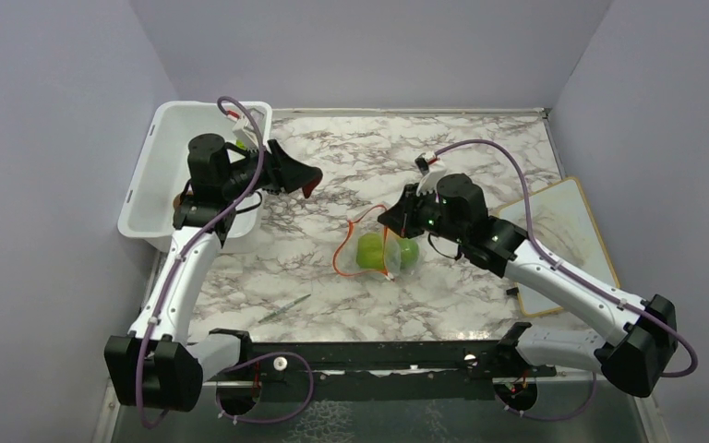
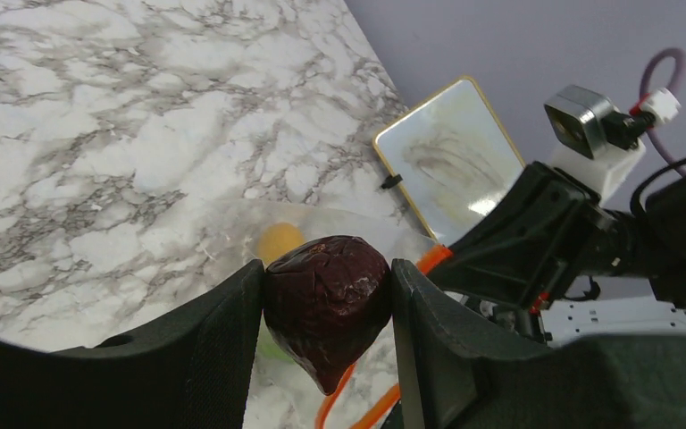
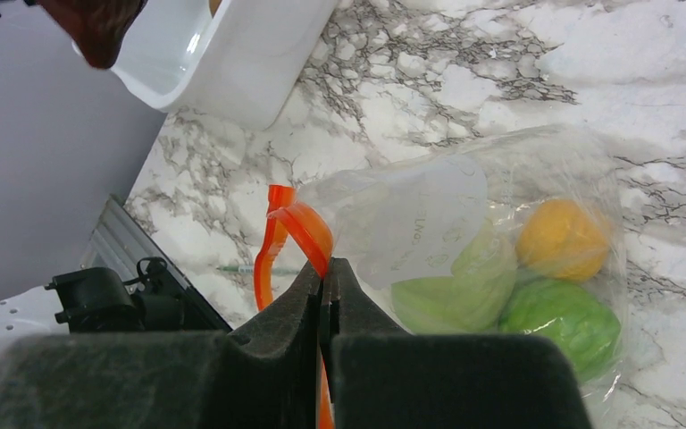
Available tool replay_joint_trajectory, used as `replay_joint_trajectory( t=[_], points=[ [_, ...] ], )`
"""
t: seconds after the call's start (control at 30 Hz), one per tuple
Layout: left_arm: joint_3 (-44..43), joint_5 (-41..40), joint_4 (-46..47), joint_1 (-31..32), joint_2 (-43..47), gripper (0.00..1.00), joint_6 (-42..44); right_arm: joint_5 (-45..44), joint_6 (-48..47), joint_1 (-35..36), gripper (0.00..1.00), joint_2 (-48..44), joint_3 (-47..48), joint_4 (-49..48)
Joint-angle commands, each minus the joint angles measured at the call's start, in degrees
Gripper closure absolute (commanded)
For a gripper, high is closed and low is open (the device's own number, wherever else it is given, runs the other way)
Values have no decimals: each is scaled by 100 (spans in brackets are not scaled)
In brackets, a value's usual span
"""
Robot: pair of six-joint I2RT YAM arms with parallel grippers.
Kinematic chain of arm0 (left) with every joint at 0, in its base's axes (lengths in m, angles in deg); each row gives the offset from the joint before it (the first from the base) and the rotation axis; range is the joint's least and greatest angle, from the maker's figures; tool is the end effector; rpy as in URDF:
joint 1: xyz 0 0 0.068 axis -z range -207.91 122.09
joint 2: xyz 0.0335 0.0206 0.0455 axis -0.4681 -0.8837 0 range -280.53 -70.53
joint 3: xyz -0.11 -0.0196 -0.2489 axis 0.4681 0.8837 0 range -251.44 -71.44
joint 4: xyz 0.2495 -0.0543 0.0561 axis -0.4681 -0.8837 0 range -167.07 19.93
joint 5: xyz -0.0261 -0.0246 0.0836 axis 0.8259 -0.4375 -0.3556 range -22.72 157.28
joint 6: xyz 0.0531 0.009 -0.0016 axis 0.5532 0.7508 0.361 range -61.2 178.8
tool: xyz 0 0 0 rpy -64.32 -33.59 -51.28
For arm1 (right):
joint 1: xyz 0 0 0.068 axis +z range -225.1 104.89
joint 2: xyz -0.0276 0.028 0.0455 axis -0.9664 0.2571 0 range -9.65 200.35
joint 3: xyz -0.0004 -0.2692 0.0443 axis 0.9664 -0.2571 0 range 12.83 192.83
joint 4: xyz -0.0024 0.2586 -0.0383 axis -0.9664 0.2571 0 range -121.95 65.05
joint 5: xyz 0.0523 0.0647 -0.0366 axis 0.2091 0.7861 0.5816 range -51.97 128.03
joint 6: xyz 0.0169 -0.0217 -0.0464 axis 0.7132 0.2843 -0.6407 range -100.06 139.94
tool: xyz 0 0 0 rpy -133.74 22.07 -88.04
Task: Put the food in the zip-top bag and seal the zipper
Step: Pick up the fake vegetable from the bin, then place the fake vegetable in the zipper food storage bag.
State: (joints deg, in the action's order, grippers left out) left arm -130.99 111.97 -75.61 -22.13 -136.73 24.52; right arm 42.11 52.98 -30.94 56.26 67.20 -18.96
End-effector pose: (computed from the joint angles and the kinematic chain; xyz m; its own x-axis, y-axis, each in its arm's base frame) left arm 0.2570 -0.0512 0.3654 -0.5991 -0.3418 -0.7241 0.5060 0.5392 -0.6732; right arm 0.1875 0.1856 0.3188 -0.6538 0.1230 -0.7466 -0.4591 0.7198 0.5206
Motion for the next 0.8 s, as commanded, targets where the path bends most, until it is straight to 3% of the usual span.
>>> replay_joint_trajectory(
  t=[0.0, 0.17, 0.77],
  points=[
    [429, 587, 406, 218, 434, 62, -330, -145, 110, 20, 99, 92, 214, -298],
    [957, 793, 1010, 625, 593, 62, -919, -92, 124, 18, 99, 218, 279, -341],
    [1513, -3, 1321, 2121, 364, 60, -766, -157, 194, 18, 99, 128, 270, -348]
  ],
)
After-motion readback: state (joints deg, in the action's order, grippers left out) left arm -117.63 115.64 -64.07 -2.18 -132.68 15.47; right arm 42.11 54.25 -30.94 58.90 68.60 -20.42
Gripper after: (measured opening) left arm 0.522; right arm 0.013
